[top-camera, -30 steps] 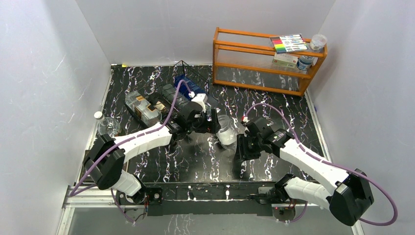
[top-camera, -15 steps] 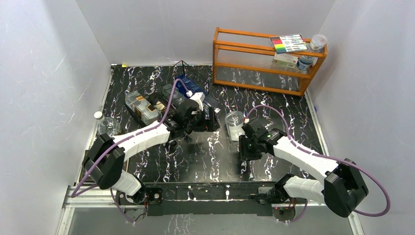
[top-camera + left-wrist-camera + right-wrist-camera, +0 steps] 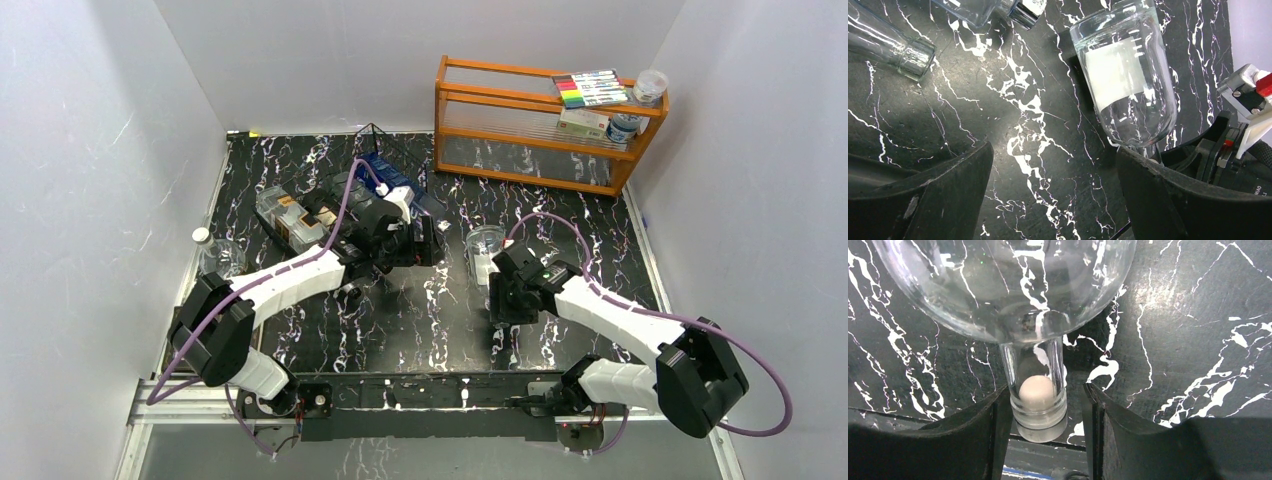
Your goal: Put the wine bottle on the wine rack
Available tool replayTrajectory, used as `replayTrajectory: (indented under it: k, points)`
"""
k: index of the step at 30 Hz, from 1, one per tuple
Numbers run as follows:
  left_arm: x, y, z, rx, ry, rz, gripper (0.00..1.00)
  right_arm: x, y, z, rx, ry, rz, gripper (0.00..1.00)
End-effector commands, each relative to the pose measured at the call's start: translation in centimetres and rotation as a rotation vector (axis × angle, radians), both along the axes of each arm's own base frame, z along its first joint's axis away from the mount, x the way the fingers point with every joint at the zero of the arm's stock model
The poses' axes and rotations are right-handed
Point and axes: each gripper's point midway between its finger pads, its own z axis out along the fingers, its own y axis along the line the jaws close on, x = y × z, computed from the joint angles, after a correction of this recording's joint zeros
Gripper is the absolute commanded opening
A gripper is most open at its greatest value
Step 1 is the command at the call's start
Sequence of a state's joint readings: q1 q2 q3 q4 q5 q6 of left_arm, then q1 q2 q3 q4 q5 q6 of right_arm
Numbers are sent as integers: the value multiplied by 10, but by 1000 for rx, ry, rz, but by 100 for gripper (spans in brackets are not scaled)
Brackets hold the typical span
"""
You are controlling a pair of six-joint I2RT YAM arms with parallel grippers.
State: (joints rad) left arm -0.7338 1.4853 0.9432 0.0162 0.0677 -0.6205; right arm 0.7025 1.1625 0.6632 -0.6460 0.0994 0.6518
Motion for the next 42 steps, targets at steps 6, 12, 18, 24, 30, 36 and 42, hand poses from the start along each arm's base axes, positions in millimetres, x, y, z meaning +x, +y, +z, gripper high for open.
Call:
replayTrajectory:
  k: [6,12,18,24,30,36,42]
  points:
    - [3,4,25,-27,-47,-2,92,31,8,8,-5,-103,-51,62]
    - [4,6,26,-19,-49,0,92,51,2,0,-87,-154,-83,63]
    - [3,13,27,-2,-57,12,92,63,-5,-8,-126,-216,-102,61]
    - [2,20,30,7,-69,27,92,66,-7,-17,-129,-241,-102,61]
    - [4,23,34,11,-79,33,92,59,-10,-35,-137,-212,-115,55]
    - [5,26,33,22,-79,38,93,58,-15,-43,-161,-205,-121,53]
    - [5,28,30,29,-73,43,93,59,-19,-43,-174,-222,-132,49]
